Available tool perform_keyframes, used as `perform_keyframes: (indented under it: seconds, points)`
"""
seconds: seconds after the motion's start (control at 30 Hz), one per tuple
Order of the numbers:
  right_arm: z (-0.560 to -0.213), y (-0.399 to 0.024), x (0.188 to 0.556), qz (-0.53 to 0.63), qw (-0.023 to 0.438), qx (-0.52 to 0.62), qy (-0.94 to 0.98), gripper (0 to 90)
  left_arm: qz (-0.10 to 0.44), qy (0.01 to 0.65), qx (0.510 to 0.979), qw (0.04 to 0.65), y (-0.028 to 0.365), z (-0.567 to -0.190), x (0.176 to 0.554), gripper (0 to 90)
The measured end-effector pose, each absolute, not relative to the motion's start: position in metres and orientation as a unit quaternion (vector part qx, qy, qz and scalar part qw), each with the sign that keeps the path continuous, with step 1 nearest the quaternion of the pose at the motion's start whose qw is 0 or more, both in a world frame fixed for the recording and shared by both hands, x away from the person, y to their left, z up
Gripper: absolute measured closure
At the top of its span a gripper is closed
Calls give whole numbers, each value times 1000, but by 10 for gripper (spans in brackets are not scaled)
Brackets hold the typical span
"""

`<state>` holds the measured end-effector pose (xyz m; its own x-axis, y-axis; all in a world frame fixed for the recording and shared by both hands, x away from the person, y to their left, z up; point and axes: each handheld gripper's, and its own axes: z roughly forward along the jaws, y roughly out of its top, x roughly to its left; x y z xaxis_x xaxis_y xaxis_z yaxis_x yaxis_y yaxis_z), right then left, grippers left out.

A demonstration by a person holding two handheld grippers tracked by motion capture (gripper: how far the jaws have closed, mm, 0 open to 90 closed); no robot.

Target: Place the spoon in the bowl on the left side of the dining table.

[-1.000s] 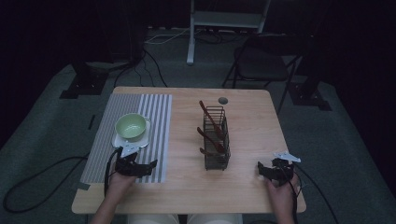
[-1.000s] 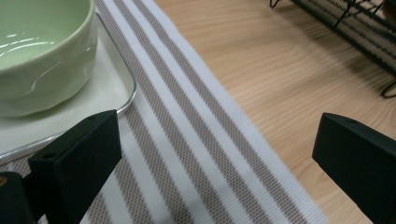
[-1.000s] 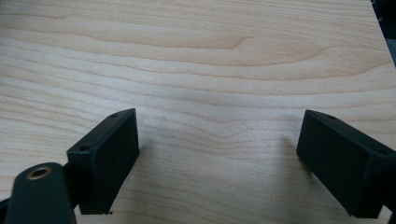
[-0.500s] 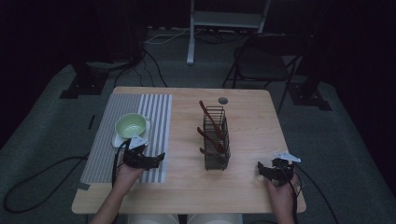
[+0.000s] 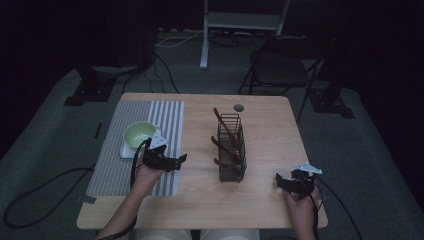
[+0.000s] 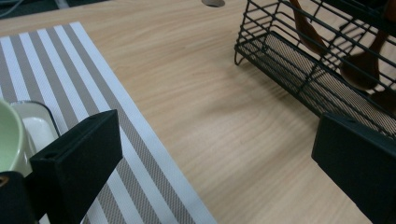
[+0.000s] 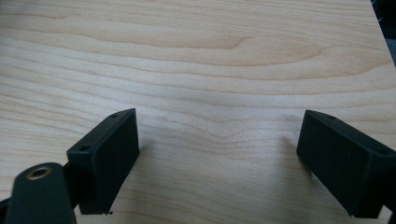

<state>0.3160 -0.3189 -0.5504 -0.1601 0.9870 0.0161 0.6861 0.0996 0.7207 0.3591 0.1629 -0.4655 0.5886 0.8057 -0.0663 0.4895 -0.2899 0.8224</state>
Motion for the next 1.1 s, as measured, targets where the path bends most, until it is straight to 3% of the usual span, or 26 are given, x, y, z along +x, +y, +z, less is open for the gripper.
perform_keyframes:
  seconds: [1.1]
  points:
    - [-550,-319,316,303,248,599,699,122,179,407,768,460,118,-434,426,17]
